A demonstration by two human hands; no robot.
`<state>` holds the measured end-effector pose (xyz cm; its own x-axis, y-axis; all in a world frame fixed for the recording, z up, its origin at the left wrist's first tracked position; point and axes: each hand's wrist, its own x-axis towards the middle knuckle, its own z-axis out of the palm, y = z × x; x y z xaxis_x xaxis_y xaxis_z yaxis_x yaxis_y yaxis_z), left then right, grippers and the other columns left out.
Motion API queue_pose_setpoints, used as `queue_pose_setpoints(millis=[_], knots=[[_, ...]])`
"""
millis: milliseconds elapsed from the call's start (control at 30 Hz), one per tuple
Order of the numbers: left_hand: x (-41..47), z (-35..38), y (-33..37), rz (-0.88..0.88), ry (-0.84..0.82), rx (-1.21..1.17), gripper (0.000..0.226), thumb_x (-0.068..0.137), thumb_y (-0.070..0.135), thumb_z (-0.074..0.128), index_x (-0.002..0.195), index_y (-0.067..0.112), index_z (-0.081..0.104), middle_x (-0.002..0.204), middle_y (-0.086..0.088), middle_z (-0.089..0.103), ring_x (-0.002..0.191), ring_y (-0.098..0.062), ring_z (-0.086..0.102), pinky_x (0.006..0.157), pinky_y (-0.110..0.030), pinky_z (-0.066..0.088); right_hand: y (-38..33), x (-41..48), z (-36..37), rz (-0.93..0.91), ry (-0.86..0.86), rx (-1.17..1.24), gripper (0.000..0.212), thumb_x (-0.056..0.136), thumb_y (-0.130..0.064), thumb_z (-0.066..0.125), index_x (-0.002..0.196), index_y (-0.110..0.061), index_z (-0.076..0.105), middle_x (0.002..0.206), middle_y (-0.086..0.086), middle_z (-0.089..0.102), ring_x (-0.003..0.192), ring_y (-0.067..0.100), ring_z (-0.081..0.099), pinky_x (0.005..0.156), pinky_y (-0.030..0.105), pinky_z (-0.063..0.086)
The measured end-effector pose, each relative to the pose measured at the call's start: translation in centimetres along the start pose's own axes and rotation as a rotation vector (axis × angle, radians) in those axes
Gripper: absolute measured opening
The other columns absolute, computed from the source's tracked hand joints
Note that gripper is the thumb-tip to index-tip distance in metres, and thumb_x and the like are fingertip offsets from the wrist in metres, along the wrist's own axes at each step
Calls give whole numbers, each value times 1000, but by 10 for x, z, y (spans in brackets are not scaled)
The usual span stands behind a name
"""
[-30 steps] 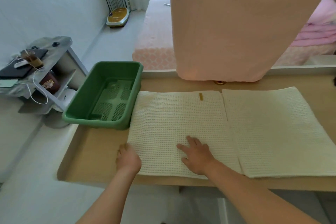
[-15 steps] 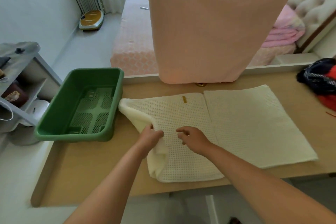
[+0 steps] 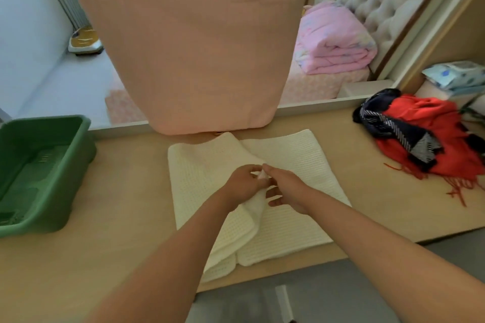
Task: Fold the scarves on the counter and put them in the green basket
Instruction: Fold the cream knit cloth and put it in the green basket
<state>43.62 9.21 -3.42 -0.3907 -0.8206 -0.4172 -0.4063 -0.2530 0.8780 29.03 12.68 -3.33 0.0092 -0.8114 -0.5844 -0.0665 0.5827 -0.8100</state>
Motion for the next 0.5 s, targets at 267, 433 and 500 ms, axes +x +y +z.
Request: queue_pose_setpoints(millis=[267,433,500], knots=[[33,101,-5,18,-89,170,39,92,26,63,130,23,58,107,7,69,97,-7,64,78,-18,48,51,1,-113,87,119,-184,26,92,-7,53,108,-21,69,99,3,74,91,22,71,77,39,59],[39,105,-35,179,253,501,36,94,14,54,128,25,58,111,11,62,101,-7,55,93,-28,47,67,11,-122,-20,222,-170,39,89,0,45,104,-27,68,101,-1,71,91,19,68,74,36,59],[43,105,-38,287,358,601,39,93,14,57,131,22,56,120,6,59,108,-13,51,98,-32,45,57,10,-130,-86,257,-101,41,87,0,44,109,-23,69,103,-3,71,96,17,66,83,39,58]])
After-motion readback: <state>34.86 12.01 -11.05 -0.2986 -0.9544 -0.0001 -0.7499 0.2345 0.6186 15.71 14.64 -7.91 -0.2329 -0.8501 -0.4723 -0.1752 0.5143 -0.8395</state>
